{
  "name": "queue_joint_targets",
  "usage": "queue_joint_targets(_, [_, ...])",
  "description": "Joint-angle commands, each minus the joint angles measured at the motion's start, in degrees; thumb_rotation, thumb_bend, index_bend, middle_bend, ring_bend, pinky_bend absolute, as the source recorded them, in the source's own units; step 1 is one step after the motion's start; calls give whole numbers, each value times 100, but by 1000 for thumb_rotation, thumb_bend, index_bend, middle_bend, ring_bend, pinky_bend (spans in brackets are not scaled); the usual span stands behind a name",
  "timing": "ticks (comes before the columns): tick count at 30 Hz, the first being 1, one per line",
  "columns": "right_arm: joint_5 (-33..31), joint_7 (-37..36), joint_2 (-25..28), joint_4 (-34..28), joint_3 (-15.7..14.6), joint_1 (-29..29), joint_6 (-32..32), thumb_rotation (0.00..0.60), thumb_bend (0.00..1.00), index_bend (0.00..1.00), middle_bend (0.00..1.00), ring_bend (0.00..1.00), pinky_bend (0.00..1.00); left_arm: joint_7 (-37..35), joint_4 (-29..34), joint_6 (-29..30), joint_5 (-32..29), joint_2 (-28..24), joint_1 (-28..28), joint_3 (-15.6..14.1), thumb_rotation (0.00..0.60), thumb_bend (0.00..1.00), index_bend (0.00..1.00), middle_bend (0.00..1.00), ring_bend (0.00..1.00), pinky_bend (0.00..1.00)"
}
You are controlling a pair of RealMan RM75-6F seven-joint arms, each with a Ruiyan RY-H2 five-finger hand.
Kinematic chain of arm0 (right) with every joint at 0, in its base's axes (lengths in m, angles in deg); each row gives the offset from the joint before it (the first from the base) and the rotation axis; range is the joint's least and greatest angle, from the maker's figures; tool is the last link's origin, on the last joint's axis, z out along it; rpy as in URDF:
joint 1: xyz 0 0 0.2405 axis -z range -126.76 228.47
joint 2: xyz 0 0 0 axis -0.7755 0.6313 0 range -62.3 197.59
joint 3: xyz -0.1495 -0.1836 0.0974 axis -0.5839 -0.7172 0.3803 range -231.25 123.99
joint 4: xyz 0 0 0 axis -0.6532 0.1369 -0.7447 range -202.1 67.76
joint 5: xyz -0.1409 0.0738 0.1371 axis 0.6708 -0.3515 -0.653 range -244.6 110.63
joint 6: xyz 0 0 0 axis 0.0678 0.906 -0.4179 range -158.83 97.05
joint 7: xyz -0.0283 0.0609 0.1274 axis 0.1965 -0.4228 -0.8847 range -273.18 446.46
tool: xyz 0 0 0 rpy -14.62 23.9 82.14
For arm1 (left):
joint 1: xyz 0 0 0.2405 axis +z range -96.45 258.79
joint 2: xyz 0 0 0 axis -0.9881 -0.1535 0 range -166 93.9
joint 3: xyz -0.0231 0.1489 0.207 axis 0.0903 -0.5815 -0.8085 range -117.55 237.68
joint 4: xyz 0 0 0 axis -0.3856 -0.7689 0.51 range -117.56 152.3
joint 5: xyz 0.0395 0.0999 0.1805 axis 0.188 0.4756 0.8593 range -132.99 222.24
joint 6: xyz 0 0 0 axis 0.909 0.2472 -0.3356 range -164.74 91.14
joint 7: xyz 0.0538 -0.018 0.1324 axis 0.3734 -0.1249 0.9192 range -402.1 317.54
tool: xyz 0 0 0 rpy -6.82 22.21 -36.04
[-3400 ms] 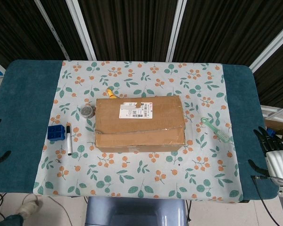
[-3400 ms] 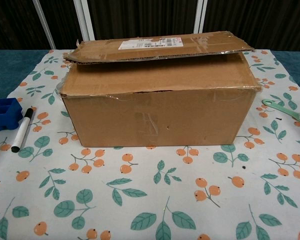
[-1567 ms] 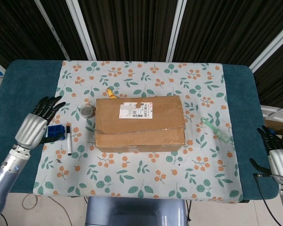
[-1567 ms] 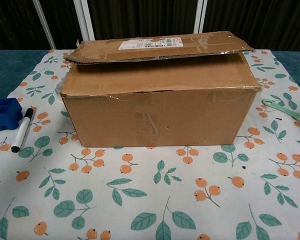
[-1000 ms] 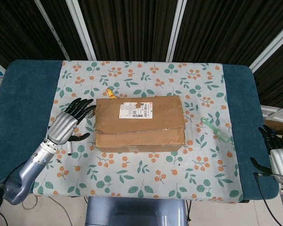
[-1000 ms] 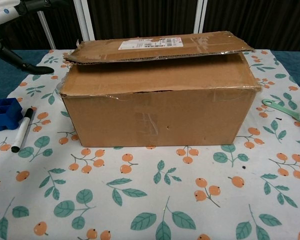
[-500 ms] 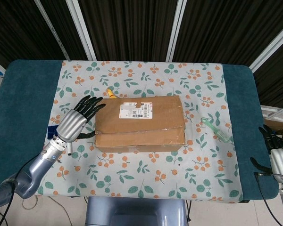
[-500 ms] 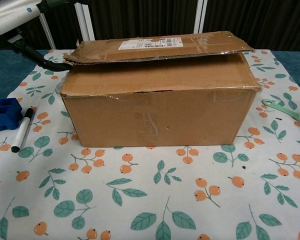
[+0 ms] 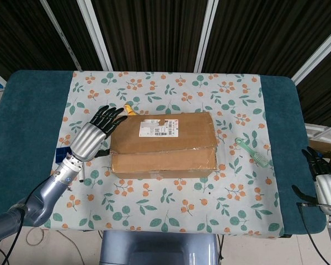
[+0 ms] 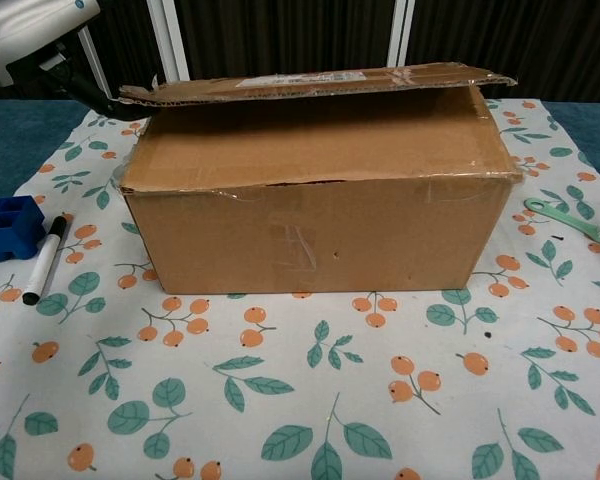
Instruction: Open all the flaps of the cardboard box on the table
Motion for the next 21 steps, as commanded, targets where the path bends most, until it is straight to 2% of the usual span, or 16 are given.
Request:
queue_joint_targets(1, [-12,9,-6,5,6,-3,-8,600,276,0,55,202,236,21,-72,117,35,21,-23,12,600,222,83,10,0,0])
queue_joint_targets(12, [-31,85,-33,-5,4,-12,-41,600,276,0,55,203,236,168,-79,95,-175,-143,-267,280,600,223,82,11,0,0])
queue_joint_targets(21, [-46,177,-121,35,5,-43,-89,600,276,0,55,202,236,544,31,-235,-531,-369,-528,565,600,224,81,11,0,0])
